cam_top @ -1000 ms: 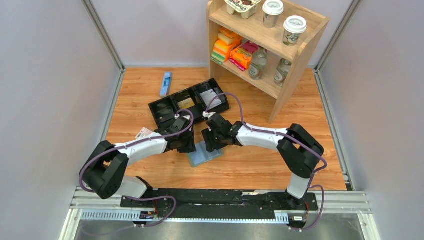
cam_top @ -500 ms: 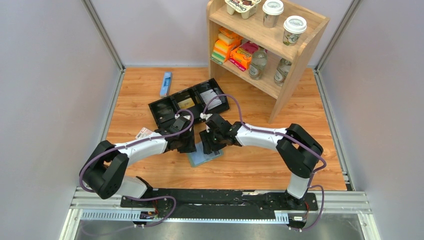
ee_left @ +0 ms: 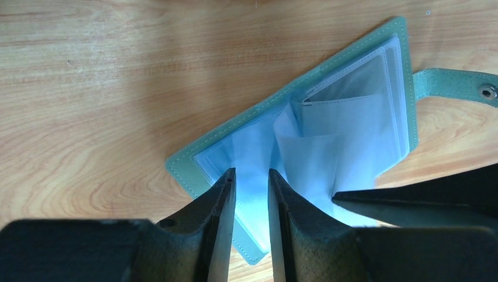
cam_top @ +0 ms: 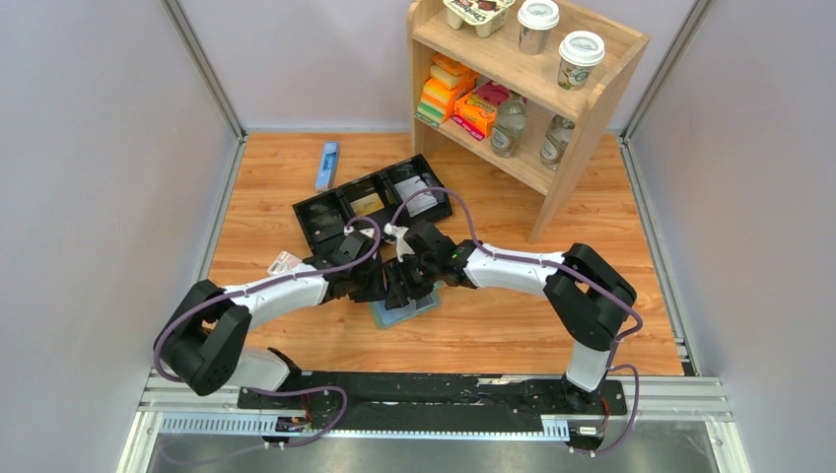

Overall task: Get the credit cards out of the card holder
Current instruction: Remove the credit card from the card holder.

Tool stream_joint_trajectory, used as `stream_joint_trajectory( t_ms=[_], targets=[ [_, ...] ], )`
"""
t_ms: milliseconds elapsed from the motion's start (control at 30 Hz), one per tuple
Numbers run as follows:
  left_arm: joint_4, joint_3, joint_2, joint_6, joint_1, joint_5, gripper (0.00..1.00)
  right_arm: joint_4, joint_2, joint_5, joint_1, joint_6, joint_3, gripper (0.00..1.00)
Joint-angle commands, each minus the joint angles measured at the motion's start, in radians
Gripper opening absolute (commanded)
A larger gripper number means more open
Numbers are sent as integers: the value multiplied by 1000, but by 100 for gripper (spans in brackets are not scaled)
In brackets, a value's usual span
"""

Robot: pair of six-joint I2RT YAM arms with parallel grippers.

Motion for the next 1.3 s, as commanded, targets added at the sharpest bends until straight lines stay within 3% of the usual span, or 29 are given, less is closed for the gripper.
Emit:
stream_joint_trajectory(
  t_ms=[0, 400, 600, 700, 1000, 1267],
  targets=[
    [9, -57, -49, -12, -6, -2, 35, 79, 0, -105, 10, -1, 31, 51],
    [5, -178, -364, -126, -6, -184, 35, 40, 48, -120, 33, -23, 80, 51],
    [0, -193, -473, -136, -6, -186, 36, 0, 62, -85, 41, -38, 107, 51],
    [9, -174, -439, -113, -6, -149, 36, -4, 30, -22, 39, -38, 93, 52],
    [-18, -75, -208, -41, -6, -71, 36, -119, -58, 438, 38, -1, 45, 63],
    [-47, -32, -85, -17, -7, -53, 36, -144, -15, 481, 39, 25, 53, 72]
  ],
)
